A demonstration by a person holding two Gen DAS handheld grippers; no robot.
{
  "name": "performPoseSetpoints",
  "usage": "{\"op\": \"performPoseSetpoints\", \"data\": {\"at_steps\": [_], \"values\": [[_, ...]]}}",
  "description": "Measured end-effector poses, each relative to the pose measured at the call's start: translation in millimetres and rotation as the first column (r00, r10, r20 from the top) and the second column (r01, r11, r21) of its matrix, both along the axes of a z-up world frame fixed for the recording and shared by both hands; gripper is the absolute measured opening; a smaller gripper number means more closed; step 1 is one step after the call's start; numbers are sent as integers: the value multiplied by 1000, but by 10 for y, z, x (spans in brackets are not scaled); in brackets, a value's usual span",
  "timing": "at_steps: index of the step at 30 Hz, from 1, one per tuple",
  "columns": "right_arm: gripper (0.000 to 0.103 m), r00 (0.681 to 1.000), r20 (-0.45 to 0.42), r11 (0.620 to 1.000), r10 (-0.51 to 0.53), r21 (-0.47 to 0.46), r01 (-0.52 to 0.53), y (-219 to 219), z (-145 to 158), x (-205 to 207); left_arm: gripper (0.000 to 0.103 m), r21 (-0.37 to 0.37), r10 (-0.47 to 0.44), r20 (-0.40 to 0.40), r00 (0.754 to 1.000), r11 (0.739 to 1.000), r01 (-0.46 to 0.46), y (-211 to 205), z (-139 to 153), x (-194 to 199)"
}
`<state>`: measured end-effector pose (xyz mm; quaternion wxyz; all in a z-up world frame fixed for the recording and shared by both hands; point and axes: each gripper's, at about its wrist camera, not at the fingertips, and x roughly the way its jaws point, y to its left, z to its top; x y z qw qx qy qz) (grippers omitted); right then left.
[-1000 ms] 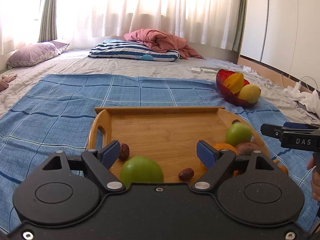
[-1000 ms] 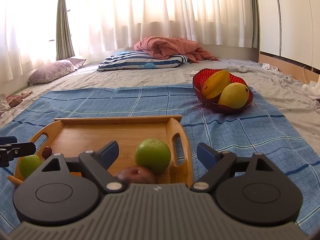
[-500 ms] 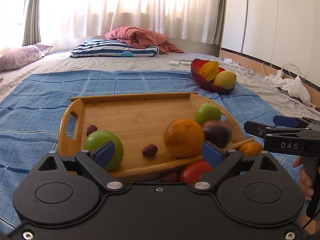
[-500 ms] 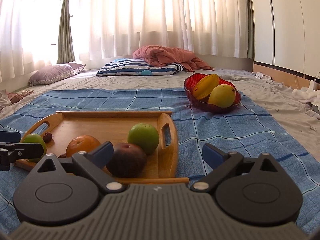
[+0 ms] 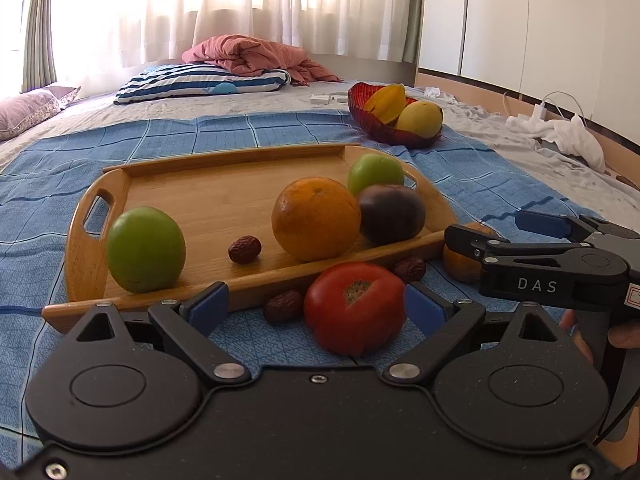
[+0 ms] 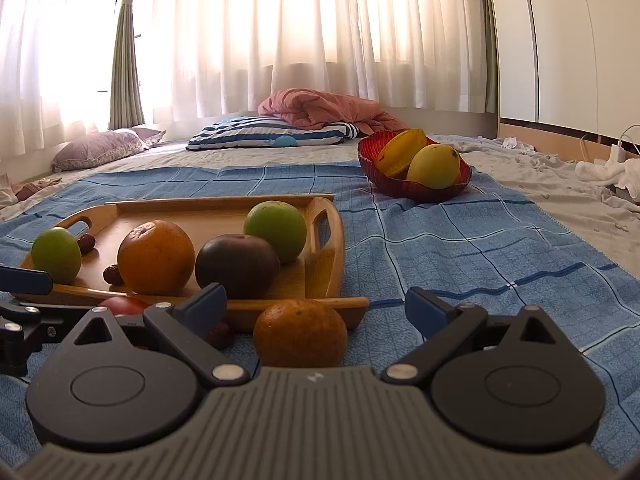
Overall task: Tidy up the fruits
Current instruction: 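Move the left tool to the red tomato while the right tool approaches the small orange, then close the left tool on the red tomato while the right tool grasps the small orange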
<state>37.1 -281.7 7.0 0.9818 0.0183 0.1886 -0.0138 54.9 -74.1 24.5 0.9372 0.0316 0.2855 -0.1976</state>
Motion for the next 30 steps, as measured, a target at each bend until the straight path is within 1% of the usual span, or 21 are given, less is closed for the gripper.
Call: {"op": "performPoseSetpoints", "data": {"at_steps": [3, 4, 6, 7, 9, 13, 14, 16, 19, 24, 30], "values": [[102, 1000, 4, 1000, 11, 3, -11, 12, -55, 1, 89, -15, -28, -15, 1000, 1000, 27, -5, -31, -31], [102, 1000, -1, 1000, 13, 14, -13, 3, -86, 4, 86, -21, -37, -19, 999, 999, 37, -6, -39, -44], [102, 1000, -18, 999, 21, 29, -20, -15, -141, 20, 86, -26, -50, -24, 998, 998, 49, -19, -56, -60], [102, 999, -25, 999, 25, 38, -24, -24, -155, 34, 84, -25, -55, -24, 998, 998, 54, -28, -66, -67], [102, 1000, -22, 999, 21, 47, -20, -33, -159, 36, 72, -19, -57, -28, 998, 998, 57, -50, -83, -73], [102, 999, -28, 998, 30, 51, -29, -25, -206, 45, 67, -26, -59, -39, 997, 998, 58, -69, -109, -58], [102, 999, -34, 998, 38, 50, -36, -22, -213, 53, 65, -30, -59, -41, 997, 998, 57, -68, -112, -53], [101, 998, -35, 998, 50, 50, -48, -18, -221, 64, 63, -39, -61, -50, 997, 998, 59, -77, -119, -35], [100, 998, -29, 997, 53, 57, -51, -27, -235, 51, 60, -46, -63, -61, 996, 997, 60, -94, -136, -17], [92, 999, -29, 996, 35, 81, -33, -61, -247, 49, 61, -42, -51, -60, 997, 998, 49, -127, -152, 5], [81, 999, -31, 996, 31, 88, -28, -85, -259, 51, 63, -70, -32, -76, 997, 997, 26, -123, -183, 36]]}}
